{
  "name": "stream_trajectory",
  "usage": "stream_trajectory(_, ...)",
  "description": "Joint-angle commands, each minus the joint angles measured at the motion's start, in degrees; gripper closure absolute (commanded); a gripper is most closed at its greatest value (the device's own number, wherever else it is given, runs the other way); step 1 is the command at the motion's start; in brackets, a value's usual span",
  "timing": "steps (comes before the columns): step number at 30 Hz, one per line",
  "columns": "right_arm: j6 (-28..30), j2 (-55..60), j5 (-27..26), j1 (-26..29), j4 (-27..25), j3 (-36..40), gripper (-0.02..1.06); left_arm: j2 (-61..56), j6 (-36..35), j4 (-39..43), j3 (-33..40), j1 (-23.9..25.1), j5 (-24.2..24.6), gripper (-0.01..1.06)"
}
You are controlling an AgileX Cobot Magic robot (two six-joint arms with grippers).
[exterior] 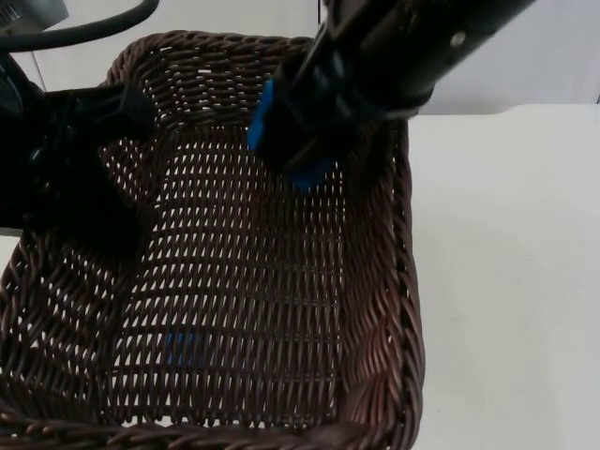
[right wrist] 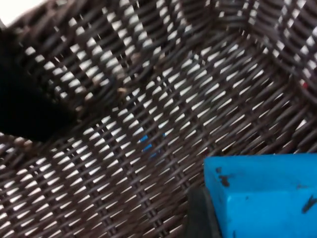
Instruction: Pick up the basket with the left hand and place the largest block into the basket with the right hand.
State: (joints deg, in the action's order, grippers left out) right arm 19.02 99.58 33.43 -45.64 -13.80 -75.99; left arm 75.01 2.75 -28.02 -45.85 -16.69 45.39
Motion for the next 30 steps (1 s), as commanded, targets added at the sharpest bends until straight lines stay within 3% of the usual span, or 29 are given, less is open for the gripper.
stream_trajectory(1,0.0,0.6,-0.4,-0.4,-0.2,-0.4,1.0,-0.7,0.0,-0.9,-0.1,0.2,-1.1,1.05)
stream_trajectory(2,0.0,0.6,-0.4,-0.4,-0.2,-0.4,1.0,-0.7,0.0,-0.9,-0.1,0.2,-1.1,1.05)
stream_trajectory(6,0.0,0.8,-0.4,-0.4,-0.3,-0.4,0.71,-0.7,0.0,-1.0,-0.1,0.2,-1.1,1.05)
stream_trajectory(7,0.0,0.8,-0.4,-0.4,-0.3,-0.4,0.71,-0.7,0.0,-1.0,-0.1,0.2,-1.1,1.05)
stream_trajectory(9,0.0,0.8,-0.5,-0.4,-0.3,-0.4,0.44,-0.7,0.0,-1.0,-0.1,0.2,-0.9,1.05)
stream_trajectory(11,0.0,0.8,-0.5,-0.4,-0.3,-0.4,0.3,-0.7,0.0,-1.1,-0.1,0.2,-0.8,1.05)
stream_trajectory(15,0.0,0.6,-0.6,-0.4,0.1,-0.4,0.21,-0.7,0.0,-1.4,-0.1,0.2,-0.9,1.05)
stream_trajectory(24,0.1,-4.4,-0.3,-0.2,3.1,-0.4,0.21,-0.7,0.0,-1.4,-0.1,0.2,-1.1,1.05)
stream_trajectory(30,0.1,-11.2,2.6,-0.2,3.6,-0.4,0.21,-0.7,0.0,-1.4,-0.1,0.2,-0.8,1.05)
